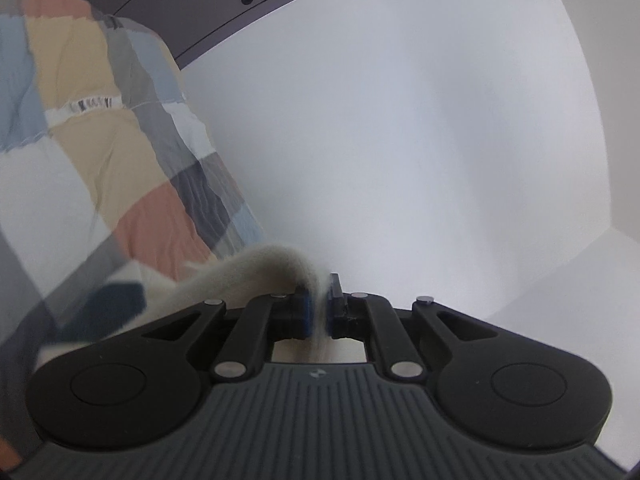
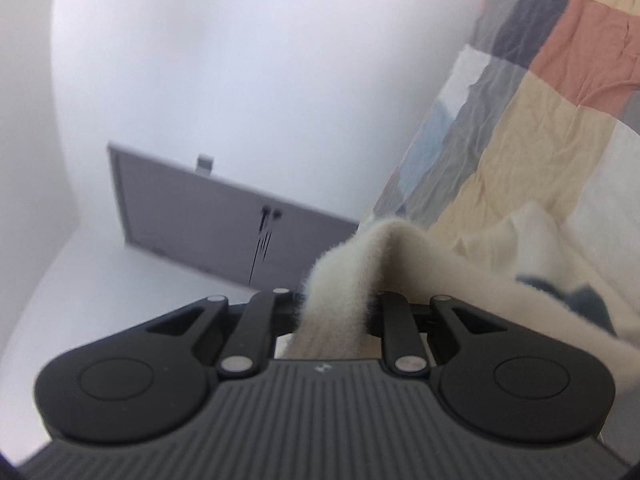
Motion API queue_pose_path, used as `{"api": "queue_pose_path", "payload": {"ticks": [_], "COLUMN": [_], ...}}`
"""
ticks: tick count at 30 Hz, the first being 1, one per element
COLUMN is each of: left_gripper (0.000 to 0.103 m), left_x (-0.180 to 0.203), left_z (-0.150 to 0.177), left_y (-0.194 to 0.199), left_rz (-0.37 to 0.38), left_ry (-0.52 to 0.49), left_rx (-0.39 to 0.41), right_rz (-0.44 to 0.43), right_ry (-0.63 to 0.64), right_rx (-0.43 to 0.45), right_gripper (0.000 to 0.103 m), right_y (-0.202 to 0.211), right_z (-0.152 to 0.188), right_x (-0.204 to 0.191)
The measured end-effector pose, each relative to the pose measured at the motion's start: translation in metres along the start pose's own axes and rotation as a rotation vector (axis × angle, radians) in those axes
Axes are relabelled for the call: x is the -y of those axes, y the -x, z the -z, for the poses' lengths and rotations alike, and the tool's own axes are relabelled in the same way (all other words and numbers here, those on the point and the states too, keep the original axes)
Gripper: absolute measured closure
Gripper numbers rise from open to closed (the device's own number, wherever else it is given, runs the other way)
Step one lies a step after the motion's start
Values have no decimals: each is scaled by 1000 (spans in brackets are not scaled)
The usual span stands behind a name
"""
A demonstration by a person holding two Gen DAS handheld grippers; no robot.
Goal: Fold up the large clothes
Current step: 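Lift and fold the held side edge over the sweater middle, then open both grippers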
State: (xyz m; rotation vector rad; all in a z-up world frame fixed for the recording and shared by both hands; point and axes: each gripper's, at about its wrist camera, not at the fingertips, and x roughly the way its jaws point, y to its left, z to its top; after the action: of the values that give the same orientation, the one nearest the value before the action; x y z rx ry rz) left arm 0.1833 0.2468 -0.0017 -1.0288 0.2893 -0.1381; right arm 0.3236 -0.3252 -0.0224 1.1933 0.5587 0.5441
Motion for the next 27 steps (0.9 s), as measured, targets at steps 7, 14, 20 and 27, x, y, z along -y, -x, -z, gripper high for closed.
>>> {"api": "queue_pose_path", "payload": {"ticks": [7,14,20,27], "left_gripper": [95,95,95,94], "left_x": [-42,-104,-159,-175], "left_z": [-8,-4,3,6], "left_y": [-95,-178,-225,-231], "left_rz": [-103,-207,-332,-356], "left_ry": [-118,-216,-250,-236], "left_rx": [-1,-56,-134,-156], "right_rz": [54,171,261,287], "right_ry": [-29,-48,9,53], "right_rx": [34,25,9,-3], "right_gripper": [83,83,83,83], "right_y": [-67,-127,-164,-170], "right_z": [-18,-25,-21,-18], "right_x": [54,121,150,151]}}
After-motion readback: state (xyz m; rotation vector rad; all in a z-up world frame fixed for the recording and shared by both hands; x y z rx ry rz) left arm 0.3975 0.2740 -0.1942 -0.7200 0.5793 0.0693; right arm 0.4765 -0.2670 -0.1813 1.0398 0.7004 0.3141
